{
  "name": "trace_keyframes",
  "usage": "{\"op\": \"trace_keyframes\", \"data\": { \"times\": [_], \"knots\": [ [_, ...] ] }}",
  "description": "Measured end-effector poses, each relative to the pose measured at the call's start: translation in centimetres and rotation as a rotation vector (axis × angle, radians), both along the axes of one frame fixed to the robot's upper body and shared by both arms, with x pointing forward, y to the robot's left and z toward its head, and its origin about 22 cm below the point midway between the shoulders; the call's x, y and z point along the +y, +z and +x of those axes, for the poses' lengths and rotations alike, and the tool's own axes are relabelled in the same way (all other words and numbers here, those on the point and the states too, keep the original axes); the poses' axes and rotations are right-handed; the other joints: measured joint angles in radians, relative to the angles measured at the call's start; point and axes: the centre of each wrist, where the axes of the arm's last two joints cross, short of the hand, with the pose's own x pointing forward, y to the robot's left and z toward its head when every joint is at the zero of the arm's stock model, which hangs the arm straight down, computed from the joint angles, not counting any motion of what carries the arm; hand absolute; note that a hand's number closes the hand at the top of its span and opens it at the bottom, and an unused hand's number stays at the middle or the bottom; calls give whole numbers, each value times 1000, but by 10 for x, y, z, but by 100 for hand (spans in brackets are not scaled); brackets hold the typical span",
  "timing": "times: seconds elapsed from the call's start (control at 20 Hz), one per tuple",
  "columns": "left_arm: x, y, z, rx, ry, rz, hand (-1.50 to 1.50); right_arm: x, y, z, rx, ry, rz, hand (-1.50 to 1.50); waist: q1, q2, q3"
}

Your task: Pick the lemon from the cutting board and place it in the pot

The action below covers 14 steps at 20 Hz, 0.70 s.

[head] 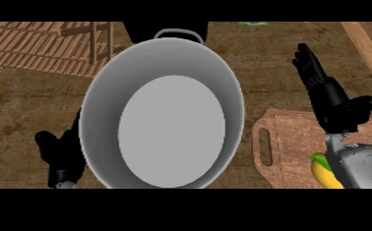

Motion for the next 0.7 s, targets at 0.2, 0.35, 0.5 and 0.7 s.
{"op": "trace_keyframes", "data": {
  "times": [0.2,0.35,0.5,0.7],
  "knots": [
    [32,1,9,12,29,132,0,-10,-3,-19,10,133,-30,150,1,-12,5],
    [63,6,11,35,64,263,0,-22,7,-29,-36,228,-173,150,-12,-23,4],
    [81,9,12,99,112,300,0,-41,6,-40,-189,48,-251,-150,-42,-28,8],
    [94,15,19,148,118,326,0,-58,-22,-85,-313,-14,-290,-150,-39,-25,9]
  ]
}}
